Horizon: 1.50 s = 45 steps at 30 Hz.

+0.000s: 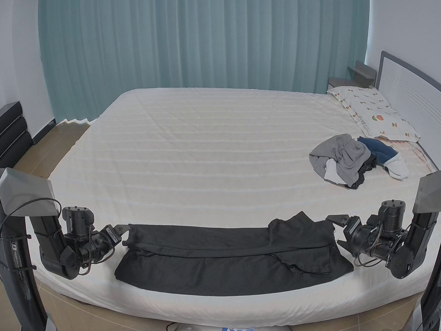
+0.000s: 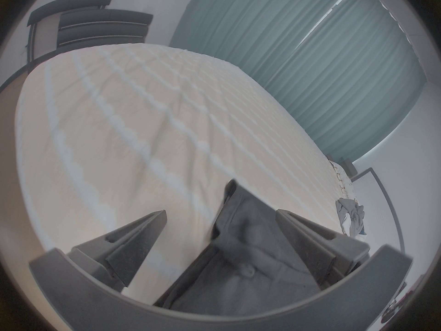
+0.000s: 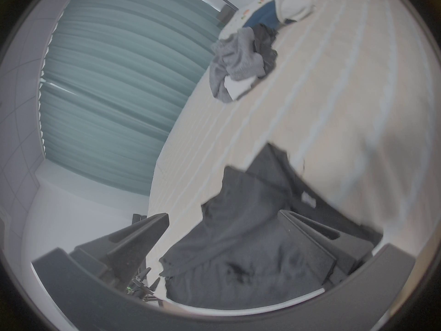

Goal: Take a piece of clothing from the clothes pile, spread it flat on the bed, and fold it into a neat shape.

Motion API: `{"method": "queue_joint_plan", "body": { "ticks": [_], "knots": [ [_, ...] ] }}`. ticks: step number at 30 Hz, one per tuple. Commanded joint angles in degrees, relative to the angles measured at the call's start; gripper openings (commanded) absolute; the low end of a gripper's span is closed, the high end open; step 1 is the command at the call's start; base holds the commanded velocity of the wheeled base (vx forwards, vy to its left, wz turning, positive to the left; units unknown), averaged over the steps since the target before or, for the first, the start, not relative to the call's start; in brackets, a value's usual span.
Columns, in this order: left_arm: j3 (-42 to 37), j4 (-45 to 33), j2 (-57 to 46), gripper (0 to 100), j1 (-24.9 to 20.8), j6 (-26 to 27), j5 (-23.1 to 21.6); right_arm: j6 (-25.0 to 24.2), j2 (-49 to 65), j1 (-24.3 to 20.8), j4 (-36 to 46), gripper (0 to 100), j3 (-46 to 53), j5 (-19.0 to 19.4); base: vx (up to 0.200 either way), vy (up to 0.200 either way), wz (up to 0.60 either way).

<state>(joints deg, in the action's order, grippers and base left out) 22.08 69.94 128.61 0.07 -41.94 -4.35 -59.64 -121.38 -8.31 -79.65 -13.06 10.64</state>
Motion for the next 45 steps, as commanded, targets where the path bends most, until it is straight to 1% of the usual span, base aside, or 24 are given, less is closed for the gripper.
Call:
{"method": "queue_joint_plan", "body": {
  "ticks": [1,4,9,18,22,27,41,42,43,45],
  "knots": [
    [-2.0,1.3,0.2,100,-0.3,-3.1,-0.3,-3.2,-2.0,-5.7,-0.3,100,2.2,-3.8,0.0,0.0,0.0],
    [-2.0,1.9,0.7,100,-0.3,-3.1,-0.2,-3.8,-4.2,-7.4,-0.3,100,2.4,-5.2,0.0,0.0,0.0],
    [-2.3,2.6,1.6,100,-0.3,-3.2,-0.3,-5.7,-7.0,-8.6,-0.4,100,2.1,-5.6,0.0,0.0,0.0],
    [-2.3,2.7,2.5,100,-0.3,-3.2,-0.1,-5.8,-7.6,-11.5,-0.5,100,1.7,-7.0,0.0,0.0,0.0],
    [-2.2,2.7,3.0,100,-0.3,-3.2,0.0,-5.8,-8.5,-12.1,-0.4,100,-0.1,-7.9,0.0,0.0,0.0],
    [-2.1,2.7,3.0,100,-0.2,-3.2,0.0,-5.8,-10.9,-14.4,-0.7,100,-1.3,-11.4,0.0,0.0,0.0],
    [-1.8,2.7,3.3,100,-0.2,-3.1,0.1,-5.8,-12.0,-13.9,-0.7,100,-3.9,-12.0,0.0,0.0,0.0],
    [-1.6,2.7,3.3,100,-0.2,-3.1,0.1,-5.7,-12.3,-14.2,-0.7,100,-3.9,-12.8,0.0,0.0,0.0],
    [-1.6,2.7,3.3,100,-0.2,-3.1,0.2,-5.7,-12.3,-14.3,-0.7,0,-3.9,-12.9,0.0,0.0,0.0],
    [-1.3,2.7,3.3,100,-0.1,-3.1,0.6,-5.5,-12.3,-14.4,-0.6,0,-3.5,-13.0,0.0,0.0,0.0]
  ]
}}
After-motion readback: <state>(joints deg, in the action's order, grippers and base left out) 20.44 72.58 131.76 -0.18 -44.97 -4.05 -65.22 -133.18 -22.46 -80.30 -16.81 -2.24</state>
